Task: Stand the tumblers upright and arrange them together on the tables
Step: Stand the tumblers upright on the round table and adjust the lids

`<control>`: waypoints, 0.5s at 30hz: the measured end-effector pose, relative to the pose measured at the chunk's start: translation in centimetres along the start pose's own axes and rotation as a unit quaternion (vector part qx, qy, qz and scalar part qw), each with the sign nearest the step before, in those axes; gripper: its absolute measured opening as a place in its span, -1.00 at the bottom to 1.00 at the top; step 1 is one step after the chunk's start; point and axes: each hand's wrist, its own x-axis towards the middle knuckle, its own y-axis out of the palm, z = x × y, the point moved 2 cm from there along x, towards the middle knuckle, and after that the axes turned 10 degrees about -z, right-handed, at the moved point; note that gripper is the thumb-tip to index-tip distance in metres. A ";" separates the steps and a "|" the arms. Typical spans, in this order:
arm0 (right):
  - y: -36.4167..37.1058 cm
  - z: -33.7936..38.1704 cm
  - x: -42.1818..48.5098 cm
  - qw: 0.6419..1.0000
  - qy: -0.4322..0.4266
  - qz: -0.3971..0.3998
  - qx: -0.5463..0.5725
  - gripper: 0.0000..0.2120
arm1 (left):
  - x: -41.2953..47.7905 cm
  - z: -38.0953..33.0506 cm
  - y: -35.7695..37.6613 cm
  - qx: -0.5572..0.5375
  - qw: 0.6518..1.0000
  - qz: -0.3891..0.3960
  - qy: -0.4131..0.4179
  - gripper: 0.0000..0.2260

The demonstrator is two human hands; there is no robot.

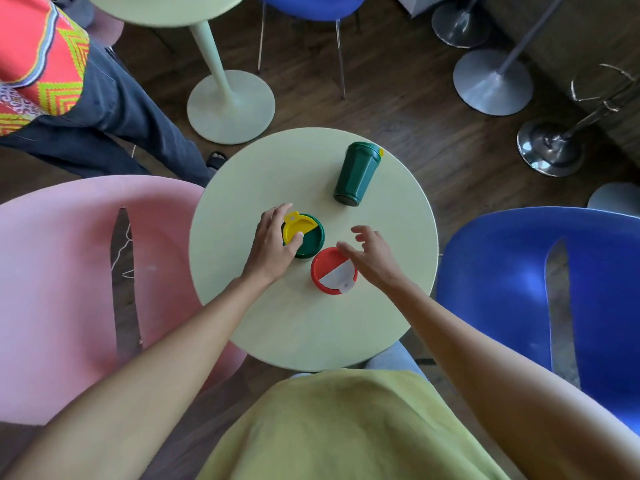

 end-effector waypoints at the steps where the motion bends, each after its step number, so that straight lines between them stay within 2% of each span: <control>1: -0.4 0.1 0.9 1.000 0.001 -0.003 -0.001 -0.48 | 0.1 -0.2 0.1 -0.001 1.000 -0.019 -0.022 -0.51; 4: -1.5 0.5 4.1 1.000 0.018 0.006 0.001 -0.50 | 0.4 -0.5 0.7 -0.019 0.992 -0.062 -0.106 -0.58; 8: -3.0 1.5 9.0 0.999 0.032 0.020 0.010 -0.43 | 0.1 -0.5 1.5 -0.054 0.971 -0.118 -0.199 -0.69; 15: -4.7 3.2 16.7 0.993 0.072 -0.016 0.089 -0.20 | -0.9 0.1 2.5 -0.143 0.934 -0.144 -0.294 -0.76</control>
